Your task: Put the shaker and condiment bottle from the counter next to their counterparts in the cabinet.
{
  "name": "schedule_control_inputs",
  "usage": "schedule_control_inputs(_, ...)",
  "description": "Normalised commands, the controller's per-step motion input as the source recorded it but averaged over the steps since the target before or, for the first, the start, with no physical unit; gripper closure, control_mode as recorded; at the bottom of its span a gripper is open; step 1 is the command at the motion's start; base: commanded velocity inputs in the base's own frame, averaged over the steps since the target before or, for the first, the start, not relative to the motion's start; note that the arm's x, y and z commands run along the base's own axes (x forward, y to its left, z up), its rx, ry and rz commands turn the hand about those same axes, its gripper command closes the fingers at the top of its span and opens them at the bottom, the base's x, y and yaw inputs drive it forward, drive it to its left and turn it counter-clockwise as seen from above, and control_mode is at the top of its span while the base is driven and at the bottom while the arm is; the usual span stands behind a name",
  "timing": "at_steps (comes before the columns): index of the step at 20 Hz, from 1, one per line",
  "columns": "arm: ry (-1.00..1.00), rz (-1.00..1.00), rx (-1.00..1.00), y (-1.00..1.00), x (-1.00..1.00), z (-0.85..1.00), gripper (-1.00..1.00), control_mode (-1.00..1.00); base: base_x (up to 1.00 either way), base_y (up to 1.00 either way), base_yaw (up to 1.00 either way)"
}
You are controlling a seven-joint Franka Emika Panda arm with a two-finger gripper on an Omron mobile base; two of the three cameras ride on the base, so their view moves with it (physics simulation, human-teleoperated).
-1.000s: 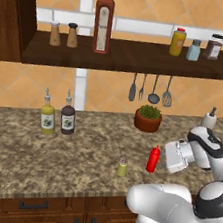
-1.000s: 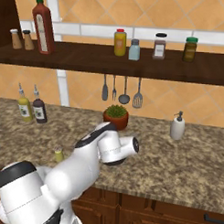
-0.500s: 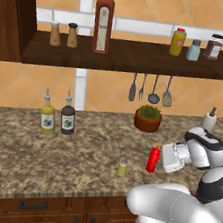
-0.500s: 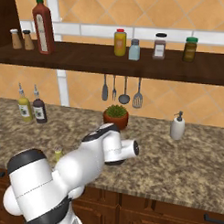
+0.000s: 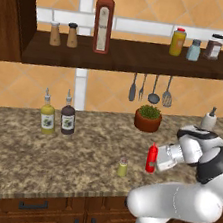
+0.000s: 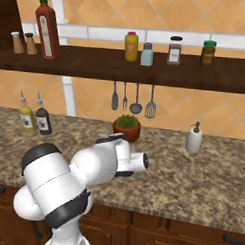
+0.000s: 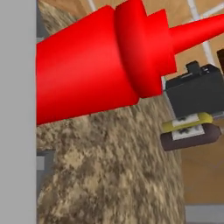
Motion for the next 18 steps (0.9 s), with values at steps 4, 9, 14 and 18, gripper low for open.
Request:
schedule_control_inputs(4, -0.02, -0.06, -0.01, 0.0, 0.0, 0.22, 1.0, -1.0, 0.0, 0.0, 0.0)
schedule_control_inputs(9, 0.0, -0.13, -0.02, 0.0, 0.01, 0.63, 1.0, -1.0, 0.0, 0.0, 0.0)
schedule_control_inputs(14, 0.04, -0.13, 0.0, 0.02, -0.01, 0.66, 1.0, -1.0, 0.0, 0.0, 0.0)
schedule_control_inputs(18, 0.0, -0.15, 0.0, 0.0, -0.21, 0.65, 1.0, -1.0, 0.0, 0.0, 0.0)
